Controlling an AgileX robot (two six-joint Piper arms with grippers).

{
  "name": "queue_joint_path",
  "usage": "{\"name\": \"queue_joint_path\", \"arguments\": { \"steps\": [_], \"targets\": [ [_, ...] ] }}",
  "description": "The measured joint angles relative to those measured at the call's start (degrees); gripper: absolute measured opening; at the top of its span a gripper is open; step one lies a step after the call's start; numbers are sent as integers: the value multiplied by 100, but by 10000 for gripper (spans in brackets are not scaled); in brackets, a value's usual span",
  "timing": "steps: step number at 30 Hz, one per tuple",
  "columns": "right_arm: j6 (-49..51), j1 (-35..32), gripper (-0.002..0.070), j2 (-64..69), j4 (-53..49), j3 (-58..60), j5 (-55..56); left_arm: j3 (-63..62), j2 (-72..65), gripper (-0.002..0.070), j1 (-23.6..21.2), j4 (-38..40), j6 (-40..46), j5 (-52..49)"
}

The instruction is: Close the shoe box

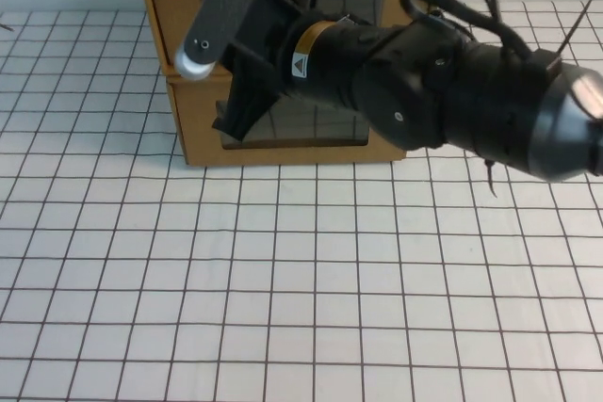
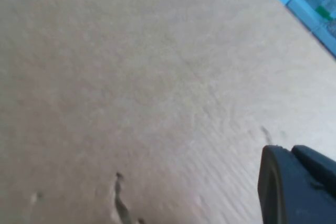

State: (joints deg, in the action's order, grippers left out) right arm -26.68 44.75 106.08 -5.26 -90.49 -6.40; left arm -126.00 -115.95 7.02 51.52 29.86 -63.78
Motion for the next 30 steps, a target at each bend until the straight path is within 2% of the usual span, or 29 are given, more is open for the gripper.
{"name": "queue_joint_path", "arguments": {
  "steps": [7,12,17,22,26,30],
  "targets": [
    [115,76,-13,-817,1721,60,-1407,-9,710,-5,-439,261,266,-421],
    [115,40,-13,-1222,2031,-254,-2298,-9,1181,-5,-630,285,303,-729],
    [115,-330,-14,-1551,2247,-362,-2658,270,1768,-5,-667,285,333,-776],
    [124,-889,-13,-1904,2525,-369,-2982,1106,2786,-5,-667,185,506,-799],
    [193,-1223,-13,-2323,2568,-325,-3291,2047,3706,-5,-667,-344,540,-799],
    [287,-1455,-14,-3081,2631,171,-3076,3376,4876,-5,-667,-749,493,-473]
  ]
}}
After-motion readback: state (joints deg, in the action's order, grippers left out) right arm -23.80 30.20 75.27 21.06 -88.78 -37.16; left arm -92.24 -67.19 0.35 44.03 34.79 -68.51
